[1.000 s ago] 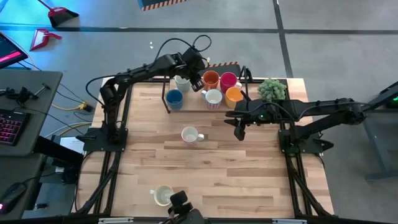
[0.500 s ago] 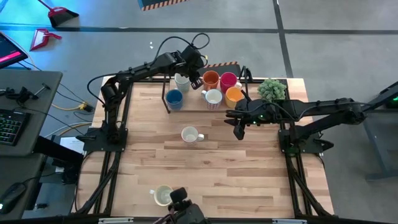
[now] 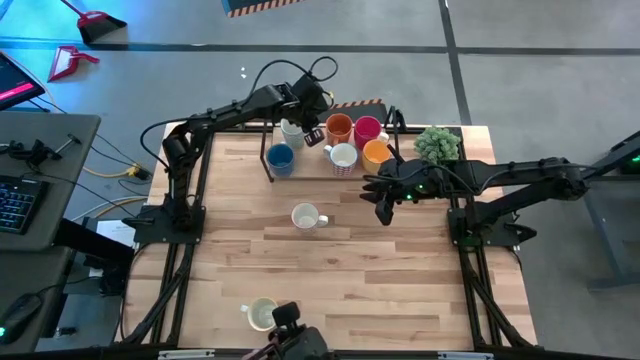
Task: Place coffee mugs
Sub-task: Adjust the white blue mug on the shelf
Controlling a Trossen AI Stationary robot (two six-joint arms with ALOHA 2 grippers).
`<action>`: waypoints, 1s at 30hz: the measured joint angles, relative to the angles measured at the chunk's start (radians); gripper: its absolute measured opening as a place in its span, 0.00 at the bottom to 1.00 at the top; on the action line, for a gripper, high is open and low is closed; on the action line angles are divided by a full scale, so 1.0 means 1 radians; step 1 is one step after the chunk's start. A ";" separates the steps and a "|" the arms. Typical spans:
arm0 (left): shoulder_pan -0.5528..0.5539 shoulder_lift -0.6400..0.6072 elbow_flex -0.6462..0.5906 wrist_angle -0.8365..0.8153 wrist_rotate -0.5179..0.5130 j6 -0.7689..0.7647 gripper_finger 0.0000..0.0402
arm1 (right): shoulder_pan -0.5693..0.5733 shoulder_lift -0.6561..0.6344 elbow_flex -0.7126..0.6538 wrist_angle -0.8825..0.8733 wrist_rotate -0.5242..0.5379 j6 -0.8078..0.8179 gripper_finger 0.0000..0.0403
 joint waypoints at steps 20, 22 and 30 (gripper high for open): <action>0.006 0.018 0.002 -0.030 -0.005 0.008 0.08 | 0.000 0.000 0.000 0.054 -0.030 0.009 0.26; 0.006 0.018 0.002 -0.041 -0.007 0.008 0.08 | 0.000 0.000 0.000 0.054 -0.031 0.009 0.26; 0.017 0.018 0.002 -0.070 -0.011 0.009 0.08 | 0.000 0.000 0.000 0.054 -0.045 0.009 0.26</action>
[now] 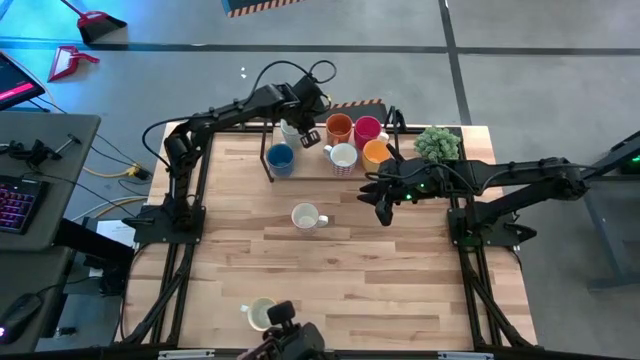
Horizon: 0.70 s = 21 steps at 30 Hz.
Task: Place coffee mugs
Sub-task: Adjust the white blue mug on the shelf
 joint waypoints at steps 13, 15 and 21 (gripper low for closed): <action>0.009 0.000 0.000 -0.023 -0.003 0.000 0.08 | 0.000 0.000 0.000 0.000 -0.013 0.000 0.26; 0.009 0.000 0.000 -0.027 -0.004 0.000 0.08 | 0.000 0.000 0.000 0.000 -0.020 0.000 0.26; 0.009 -0.001 0.000 -0.048 -0.008 0.000 0.08 | 0.000 0.000 0.000 0.000 -0.030 -0.004 0.26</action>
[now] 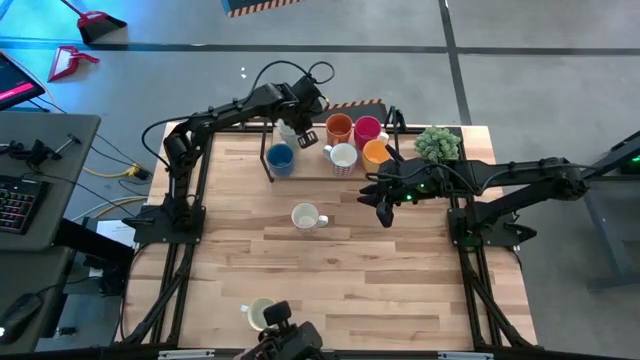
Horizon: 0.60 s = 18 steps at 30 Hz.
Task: Place coffee mugs
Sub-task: Adjust the white blue mug on the shelf
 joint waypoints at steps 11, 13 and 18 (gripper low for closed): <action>0.000 0.000 -0.001 -0.027 -0.024 -0.004 0.08 | 0.000 0.000 0.000 -0.001 -0.004 -0.014 0.26; 0.000 0.000 -0.001 -0.032 -0.024 -0.004 0.08 | 0.000 0.000 0.000 -0.001 -0.005 -0.014 0.26; 0.000 0.000 -0.001 -0.038 -0.041 -0.006 0.08 | 0.000 0.000 0.000 -0.002 -0.006 -0.014 0.26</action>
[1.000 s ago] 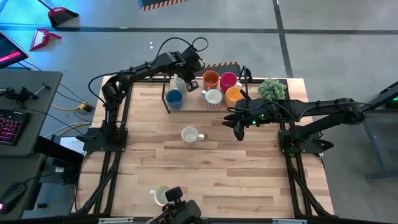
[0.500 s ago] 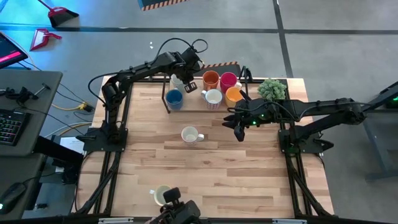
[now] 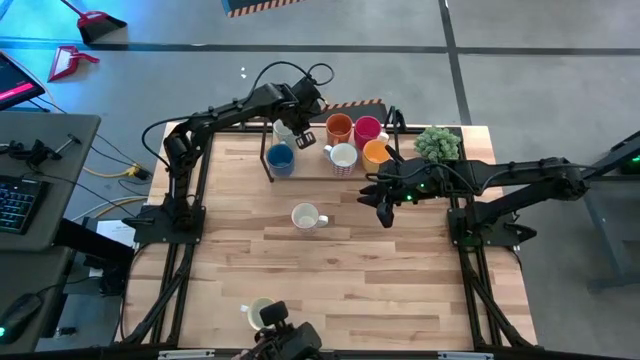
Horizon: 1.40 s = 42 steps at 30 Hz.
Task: Place coffee mugs
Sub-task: Adjust the white blue mug on the shelf, then put the white gray mug on the shelf
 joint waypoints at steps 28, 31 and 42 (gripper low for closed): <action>0.001 0.002 0.003 0.164 -0.058 0.059 0.08 | 0.000 0.000 0.000 -0.024 -0.020 -0.008 0.26; -0.009 -0.005 0.047 0.156 -0.054 0.092 0.08 | 0.000 0.000 0.000 -0.044 -0.020 0.000 0.26; -0.107 -0.137 0.076 -0.011 0.145 0.057 0.08 | -0.008 0.000 0.000 -0.137 0.082 -0.055 0.26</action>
